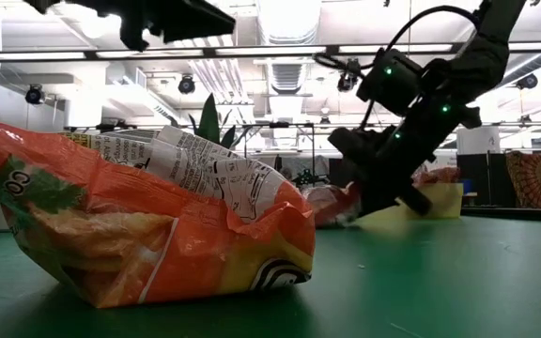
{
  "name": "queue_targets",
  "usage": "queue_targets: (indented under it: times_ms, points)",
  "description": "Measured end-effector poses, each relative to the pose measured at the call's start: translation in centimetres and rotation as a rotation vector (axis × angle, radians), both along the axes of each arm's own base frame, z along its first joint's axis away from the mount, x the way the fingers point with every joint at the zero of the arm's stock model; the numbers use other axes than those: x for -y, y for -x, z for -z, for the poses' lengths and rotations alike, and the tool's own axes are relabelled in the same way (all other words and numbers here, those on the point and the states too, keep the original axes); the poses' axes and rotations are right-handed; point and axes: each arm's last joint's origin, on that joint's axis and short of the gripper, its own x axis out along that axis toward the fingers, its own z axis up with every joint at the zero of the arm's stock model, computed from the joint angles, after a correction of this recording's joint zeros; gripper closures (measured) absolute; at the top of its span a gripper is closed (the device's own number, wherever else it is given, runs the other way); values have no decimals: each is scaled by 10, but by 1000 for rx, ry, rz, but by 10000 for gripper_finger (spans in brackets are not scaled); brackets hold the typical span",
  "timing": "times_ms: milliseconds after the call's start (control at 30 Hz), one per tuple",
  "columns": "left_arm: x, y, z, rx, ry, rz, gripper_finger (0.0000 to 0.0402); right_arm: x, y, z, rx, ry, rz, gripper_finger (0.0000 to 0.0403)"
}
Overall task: Sort Maruchan noodles
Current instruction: Put the red noodle pack into the yellow bin
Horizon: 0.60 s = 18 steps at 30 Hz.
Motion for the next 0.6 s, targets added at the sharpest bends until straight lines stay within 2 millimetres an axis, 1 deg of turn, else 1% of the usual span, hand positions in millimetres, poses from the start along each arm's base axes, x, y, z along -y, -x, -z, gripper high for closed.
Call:
queue_targets:
  times_ms: [133,200,267,333,467,600]
  points:
    - [-10,-14,10,-4,52,54,327,-2,-1,-4,30,4,-9,390]
    - [-16,-21,17,-11,65,50,327,-4,0,-6,24,-3,-19,387]
    - [-21,-28,24,-8,69,36,327,-5,2,-8,19,-32,-37,376]
    - [-25,-36,30,-21,70,23,327,-6,3,-12,19,-37,-40,357]
    - [-31,-57,41,-62,82,-4,327,-6,7,-19,21,-27,-45,302]
    - [-33,-77,55,-117,84,41,327,-5,14,-33,22,-16,-40,245]
